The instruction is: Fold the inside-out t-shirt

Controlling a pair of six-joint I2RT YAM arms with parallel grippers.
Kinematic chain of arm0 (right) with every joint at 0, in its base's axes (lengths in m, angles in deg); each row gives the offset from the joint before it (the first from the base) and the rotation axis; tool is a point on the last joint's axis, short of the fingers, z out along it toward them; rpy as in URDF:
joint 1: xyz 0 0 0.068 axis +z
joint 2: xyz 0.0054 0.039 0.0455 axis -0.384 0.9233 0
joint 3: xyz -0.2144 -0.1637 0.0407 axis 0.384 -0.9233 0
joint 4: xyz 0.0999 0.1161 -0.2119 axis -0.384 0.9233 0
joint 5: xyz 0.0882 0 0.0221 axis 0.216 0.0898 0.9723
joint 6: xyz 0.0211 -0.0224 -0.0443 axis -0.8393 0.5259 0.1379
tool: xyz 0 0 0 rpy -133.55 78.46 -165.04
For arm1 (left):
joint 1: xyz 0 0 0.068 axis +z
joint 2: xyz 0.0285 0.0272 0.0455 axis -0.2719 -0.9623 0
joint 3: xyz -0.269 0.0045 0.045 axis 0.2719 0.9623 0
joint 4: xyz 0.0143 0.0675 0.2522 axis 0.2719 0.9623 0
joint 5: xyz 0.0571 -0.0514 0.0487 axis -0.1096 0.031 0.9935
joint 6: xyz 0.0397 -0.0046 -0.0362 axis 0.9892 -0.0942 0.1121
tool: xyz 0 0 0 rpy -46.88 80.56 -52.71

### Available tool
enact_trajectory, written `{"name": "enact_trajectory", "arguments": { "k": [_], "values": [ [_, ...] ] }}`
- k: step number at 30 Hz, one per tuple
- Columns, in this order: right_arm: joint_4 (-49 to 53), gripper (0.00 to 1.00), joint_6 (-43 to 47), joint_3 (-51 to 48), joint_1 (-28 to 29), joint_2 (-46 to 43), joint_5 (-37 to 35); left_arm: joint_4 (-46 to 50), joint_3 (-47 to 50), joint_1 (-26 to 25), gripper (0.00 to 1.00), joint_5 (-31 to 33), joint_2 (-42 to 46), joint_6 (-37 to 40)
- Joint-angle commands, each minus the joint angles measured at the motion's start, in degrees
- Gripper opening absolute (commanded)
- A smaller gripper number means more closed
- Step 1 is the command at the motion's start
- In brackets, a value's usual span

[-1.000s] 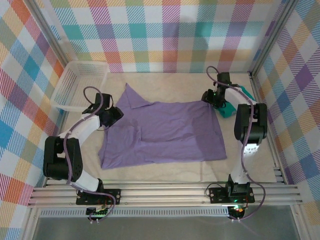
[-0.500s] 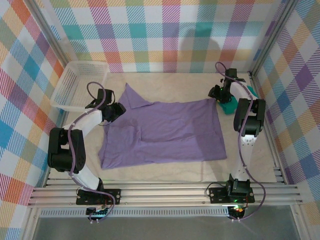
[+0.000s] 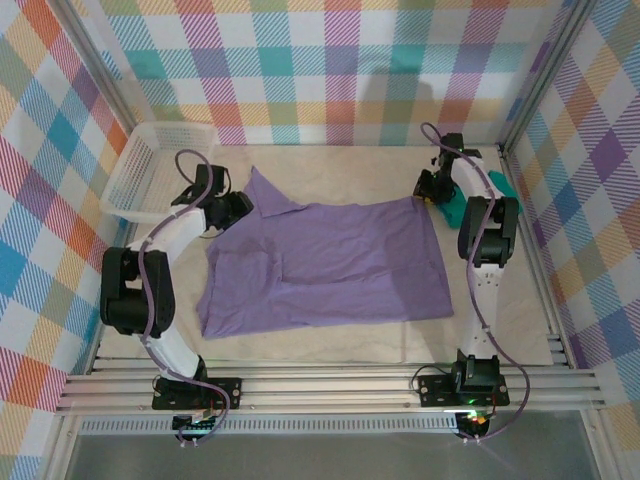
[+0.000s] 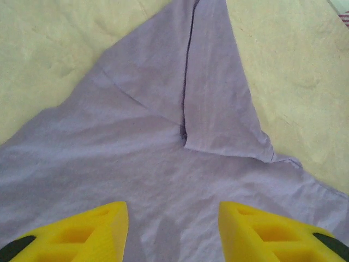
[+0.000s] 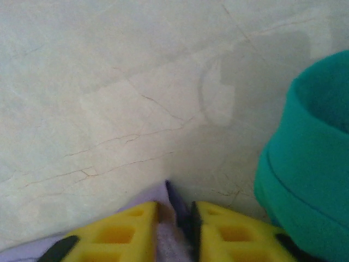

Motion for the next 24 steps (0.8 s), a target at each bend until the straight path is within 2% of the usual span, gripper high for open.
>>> {"name": "enact_trajectory", "arguments": {
  "k": [1,5,7,14,19,24],
  "values": [
    [3.69,0.13,1.13,1.45,0.38,1.57,-1.0,2.46,-4.66,-0.35,0.48,0.17,-4.35,2.68],
    [0.85,0.0,2.29,0.03,0.39,-0.64,-1.6,5.06,-12.59,-0.4,0.48,0.22,-11.79,4.73],
    [-1.73,0.0,2.59,-2.04,0.41,-2.39,-0.41,7.0,-17.24,-0.59,0.48,0.82,-15.4,6.03],
    [-6.26,0.0,2.1,-6.06,0.53,-5.17,1.84,16.1,-38.46,-1.44,0.48,10.52,-30.17,12.18],
    [-6.51,0.0,2.29,-6.04,0.61,-5.43,2.62,22.74,-57.37,-1.49,0.48,9.11,-42.81,15.47],
    [-6.92,0.0,2.29,-6.16,0.72,-5.96,4.13,31.43,-80.94,-1.54,0.48,9.0,-56.43,18.65]
  ]
}}
